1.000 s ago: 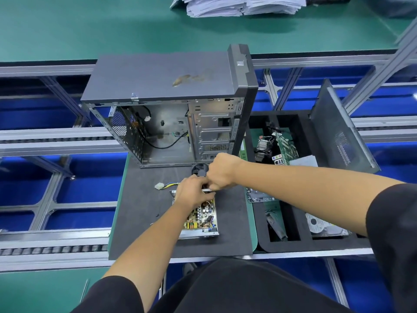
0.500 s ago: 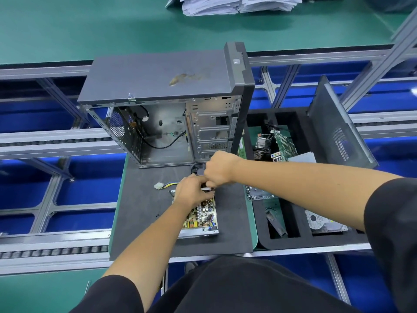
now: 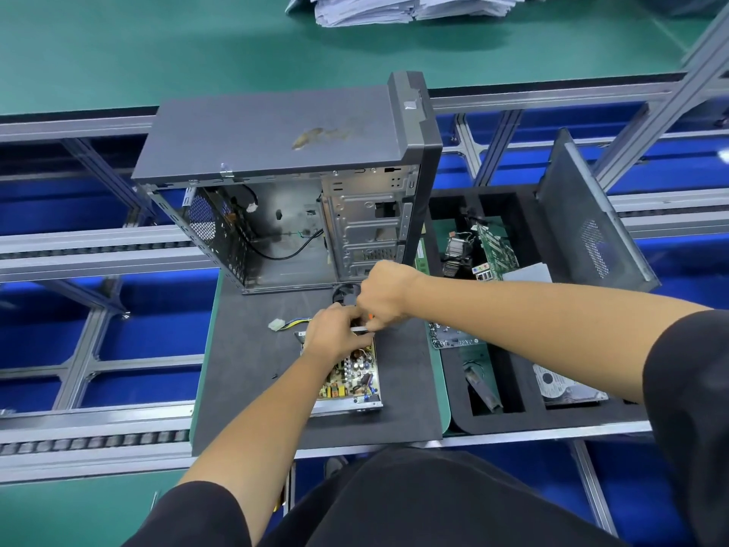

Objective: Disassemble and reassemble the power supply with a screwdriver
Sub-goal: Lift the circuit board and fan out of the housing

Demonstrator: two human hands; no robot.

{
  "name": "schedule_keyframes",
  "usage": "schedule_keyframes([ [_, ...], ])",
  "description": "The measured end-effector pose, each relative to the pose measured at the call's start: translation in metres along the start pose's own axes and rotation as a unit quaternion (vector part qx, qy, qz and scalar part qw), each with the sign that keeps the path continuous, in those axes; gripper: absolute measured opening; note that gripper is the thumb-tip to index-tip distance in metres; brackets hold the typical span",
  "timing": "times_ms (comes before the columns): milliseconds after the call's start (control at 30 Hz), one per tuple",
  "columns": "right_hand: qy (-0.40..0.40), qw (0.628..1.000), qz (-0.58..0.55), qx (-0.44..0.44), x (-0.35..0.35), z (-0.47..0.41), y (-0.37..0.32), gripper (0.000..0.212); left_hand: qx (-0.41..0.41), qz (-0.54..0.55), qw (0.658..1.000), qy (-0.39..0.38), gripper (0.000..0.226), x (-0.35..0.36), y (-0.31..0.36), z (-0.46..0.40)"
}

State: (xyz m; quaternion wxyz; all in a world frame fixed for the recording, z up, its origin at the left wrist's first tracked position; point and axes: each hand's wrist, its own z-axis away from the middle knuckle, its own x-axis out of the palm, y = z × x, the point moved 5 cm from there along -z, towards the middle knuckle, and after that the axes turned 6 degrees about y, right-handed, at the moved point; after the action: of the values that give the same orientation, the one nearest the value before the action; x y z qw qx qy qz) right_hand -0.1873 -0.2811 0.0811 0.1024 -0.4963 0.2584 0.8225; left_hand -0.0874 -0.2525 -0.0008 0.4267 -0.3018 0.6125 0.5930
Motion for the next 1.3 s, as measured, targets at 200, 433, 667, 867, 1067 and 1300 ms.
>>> schedule_keyframes([
  [200, 0.047, 0.993, 0.008, -0.109, -0.015, 0.004, -0.002, 0.025, 0.000, 0.033, 0.999, 0.022, 0.028, -0.001, 0.000, 0.001],
  [433, -0.025, 0.999, -0.019, 0.017, -0.004, 0.002, 0.004, 0.038, 0.008, -0.005, 1.000, -0.001, 0.022, 0.000, 0.000, 0.001],
  [667, 0.005, 0.996, -0.006, -0.086, -0.013, 0.005, -0.004, 0.031, -0.008, 0.015, 1.000, 0.004, 0.032, 0.000, -0.002, 0.000],
  [867, -0.021, 1.000, 0.007, -0.004, -0.004, 0.003, -0.001, 0.038, 0.013, 0.000, 1.000, 0.002, 0.024, 0.000, 0.000, 0.001],
  [1067, 0.019, 0.995, -0.001, -0.103, -0.014, 0.004, -0.002, 0.029, 0.006, 0.020, 1.000, 0.017, 0.032, -0.001, -0.002, 0.001],
  [1300, -0.029, 0.999, -0.029, 0.018, -0.004, 0.000, -0.001, 0.042, 0.024, -0.004, 1.000, 0.006, 0.020, -0.001, 0.001, 0.001],
])
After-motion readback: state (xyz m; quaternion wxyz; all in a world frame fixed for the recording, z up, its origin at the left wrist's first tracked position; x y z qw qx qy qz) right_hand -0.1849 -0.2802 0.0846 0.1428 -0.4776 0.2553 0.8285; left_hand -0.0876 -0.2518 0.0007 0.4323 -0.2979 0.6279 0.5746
